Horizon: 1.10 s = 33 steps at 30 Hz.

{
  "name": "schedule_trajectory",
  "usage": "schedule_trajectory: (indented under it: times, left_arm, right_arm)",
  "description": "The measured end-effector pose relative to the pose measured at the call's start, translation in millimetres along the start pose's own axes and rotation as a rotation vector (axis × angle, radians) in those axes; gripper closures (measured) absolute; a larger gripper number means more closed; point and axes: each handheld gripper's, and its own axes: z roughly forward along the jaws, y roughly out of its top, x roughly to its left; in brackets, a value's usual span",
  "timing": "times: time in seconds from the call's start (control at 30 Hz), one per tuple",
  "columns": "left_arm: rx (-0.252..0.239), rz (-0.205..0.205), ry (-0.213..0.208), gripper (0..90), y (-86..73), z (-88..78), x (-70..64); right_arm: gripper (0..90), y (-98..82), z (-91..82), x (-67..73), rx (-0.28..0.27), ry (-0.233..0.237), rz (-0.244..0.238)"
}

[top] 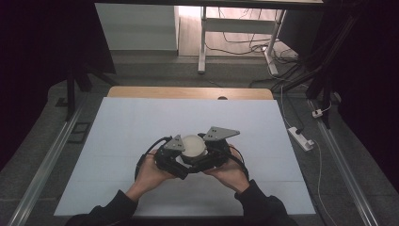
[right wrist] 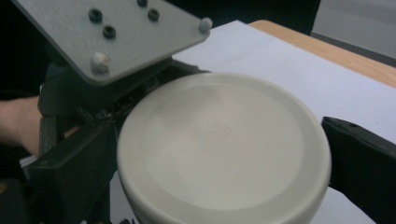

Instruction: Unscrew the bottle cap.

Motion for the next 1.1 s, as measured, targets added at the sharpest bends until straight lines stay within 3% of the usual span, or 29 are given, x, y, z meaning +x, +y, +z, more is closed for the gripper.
schedule_trajectory:
  times: [0.1,0.23,0.43,0.6,0.7,0.77,0.87,1.0,1.1]
  left_arm:
    - [0.0,-0.002,0.0,7.8,0.2,-0.1,-0.1]
    - [0.006,0.01,-0.01,7.8,0.3,0.0,-0.2]
    - [0.014,0.044,-0.058,7.8,1.0,1.1,-1.3]
    - [0.034,0.085,-0.094,7.8,1.4,3.2,-3.6]
    - [0.027,0.083,-0.099,7.8,1.9,4.2,-4.9]
    - [0.024,0.075,-0.087,7.8,1.9,3.1,-4.3]
    - [0.007,0.047,-0.057,7.8,1.3,0.3,-2.5]
    - [-0.007,0.01,-0.013,7.8,0.8,-2.6,0.1]
    - [-0.005,-0.005,0.013,7.8,0.5,-3.0,0.5]
  right_arm:
    - [7.1,-1.2,-0.6,0.6,-0.009,-0.016,-0.011]
    - [7.3,-1.6,-1.4,-1.0,-0.007,0.001,-0.017]
    - [7.4,-2.1,-5.9,-14.2,0.012,0.131,-0.039]
    - [7.3,-3.7,-8.7,-24.6,0.032,0.246,-0.09]
    - [7.2,-5.3,-10.6,-27.2,0.028,0.274,-0.106]
    - [6.3,-5.1,-11.1,-25.9,0.021,0.258,-0.106]
    - [0.0,-1.8,-11.7,-20.6,0.012,0.179,-0.079]
    - [0.0,1.9,-12.6,-12.6,0.013,0.074,-0.028]
    - [0.0,1.9,-10.0,-5.2,0.013,0.017,-0.02]
